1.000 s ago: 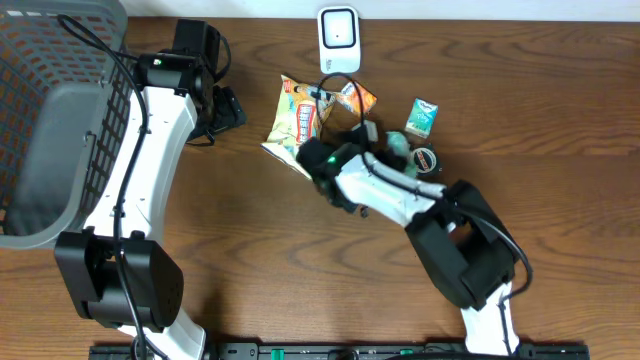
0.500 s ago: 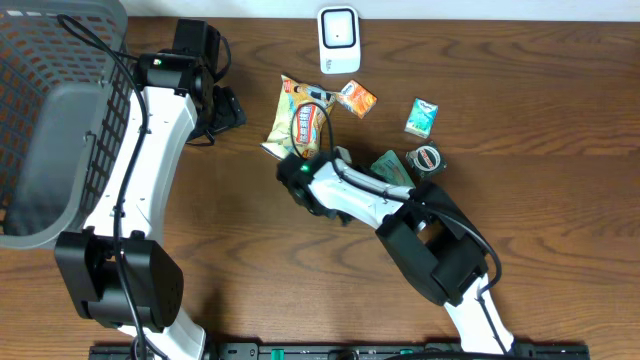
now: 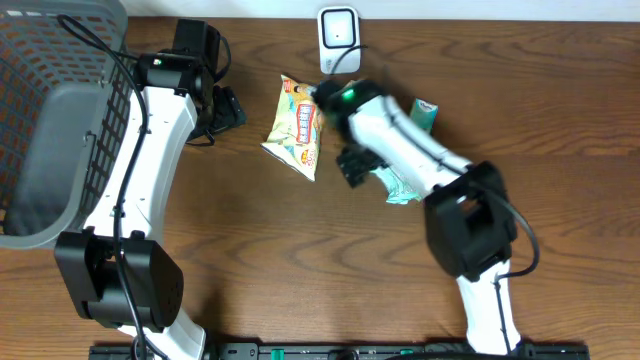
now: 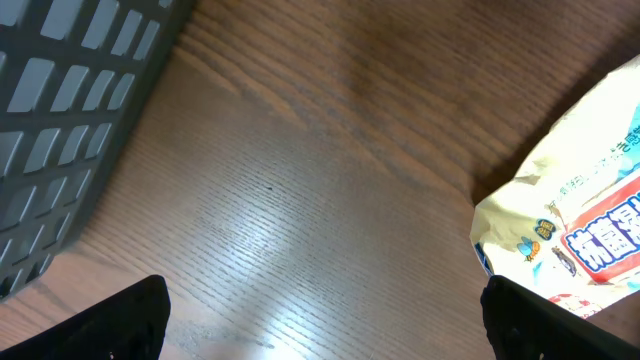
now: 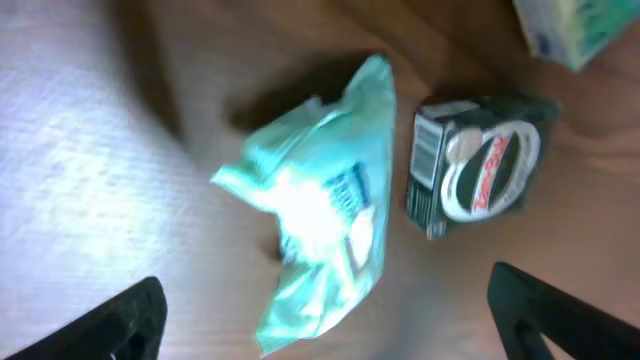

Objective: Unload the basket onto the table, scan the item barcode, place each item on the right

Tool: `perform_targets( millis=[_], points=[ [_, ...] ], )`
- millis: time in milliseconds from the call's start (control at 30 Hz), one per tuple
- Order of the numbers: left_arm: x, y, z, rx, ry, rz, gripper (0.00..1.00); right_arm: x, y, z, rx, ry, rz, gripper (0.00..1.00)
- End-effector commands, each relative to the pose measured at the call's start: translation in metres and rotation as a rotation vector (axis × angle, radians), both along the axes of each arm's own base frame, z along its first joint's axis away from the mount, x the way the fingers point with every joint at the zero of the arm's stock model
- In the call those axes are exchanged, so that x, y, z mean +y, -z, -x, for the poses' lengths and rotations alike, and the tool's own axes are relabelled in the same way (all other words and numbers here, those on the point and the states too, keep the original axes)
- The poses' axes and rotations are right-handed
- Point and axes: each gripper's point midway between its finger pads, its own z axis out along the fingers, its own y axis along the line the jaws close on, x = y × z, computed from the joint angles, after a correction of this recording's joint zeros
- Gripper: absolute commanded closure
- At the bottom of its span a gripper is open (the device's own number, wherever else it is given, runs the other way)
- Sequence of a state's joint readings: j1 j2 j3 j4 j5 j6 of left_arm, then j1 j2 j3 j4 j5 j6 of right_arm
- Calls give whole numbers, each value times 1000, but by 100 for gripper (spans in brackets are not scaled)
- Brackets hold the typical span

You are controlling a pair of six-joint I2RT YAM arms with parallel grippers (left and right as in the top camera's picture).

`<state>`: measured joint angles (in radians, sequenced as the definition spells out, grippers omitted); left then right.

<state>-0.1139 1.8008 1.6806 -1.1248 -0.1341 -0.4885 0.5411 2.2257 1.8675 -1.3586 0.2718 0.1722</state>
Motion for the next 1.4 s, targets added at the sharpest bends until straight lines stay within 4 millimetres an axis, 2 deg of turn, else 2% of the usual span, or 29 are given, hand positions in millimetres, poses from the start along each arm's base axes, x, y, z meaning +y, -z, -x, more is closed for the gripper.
perform_targets(
  millis=[0, 200, 333, 467, 667, 700, 800, 833, 900, 1000, 1033, 1100, 1133, 1267, 1300, 1367],
  points=[
    [4, -3, 0, -3, 10, -16, 2, 10, -4, 3, 135, 17, -272, 2],
    [4, -3, 0, -3, 10, -16, 2, -23, -11, -8, 143, 134, -334, 1],
    [4, -3, 0, -3, 10, -16, 2, -37, -12, -6, 164, 166, -327, 1],
    [4, -3, 0, -3, 10, -16, 2, -38, -10, -4, 172, 160, -325, 1],
    [4, -3, 0, -3, 10, -16, 2, -30, 0, 10, 216, 142, -318, 7],
    [4, -3, 0, -3, 10, -16, 2, -29, 2, 12, 222, 139, -314, 10],
    [4, -3, 0, -3, 10, -16, 2, -23, 9, 16, 225, 122, -312, 33],
    [4, -3, 0, -3, 10, -16, 2, -22, 13, 15, 219, 123, -313, 37],
    [4, -3, 0, -3, 10, -16, 2, -19, 19, 16, 210, 136, -313, 40],
    [4, -3, 0, -3, 10, -16, 2, -24, 37, 22, 214, 137, -290, 52],
    [4, -3, 0, -3, 10, -16, 2, -26, 41, 23, 212, 143, -281, 53],
    [4, -3, 0, -3, 10, -16, 2, -26, 48, 23, 203, 144, -282, 64],
    [4, -3, 0, -3, 10, -16, 2, -26, 49, 24, 203, 146, -281, 75],
    [4, -3, 0, -3, 10, -16, 2, -22, 45, 21, 192, 150, -284, 84],
    [4, -3, 0, -3, 10, -16, 2, -21, 42, 18, 184, 153, -287, 99],
    [4, -3, 0, -3, 10, -16, 2, -19, 37, 14, 175, 154, -296, 99]
  ],
)
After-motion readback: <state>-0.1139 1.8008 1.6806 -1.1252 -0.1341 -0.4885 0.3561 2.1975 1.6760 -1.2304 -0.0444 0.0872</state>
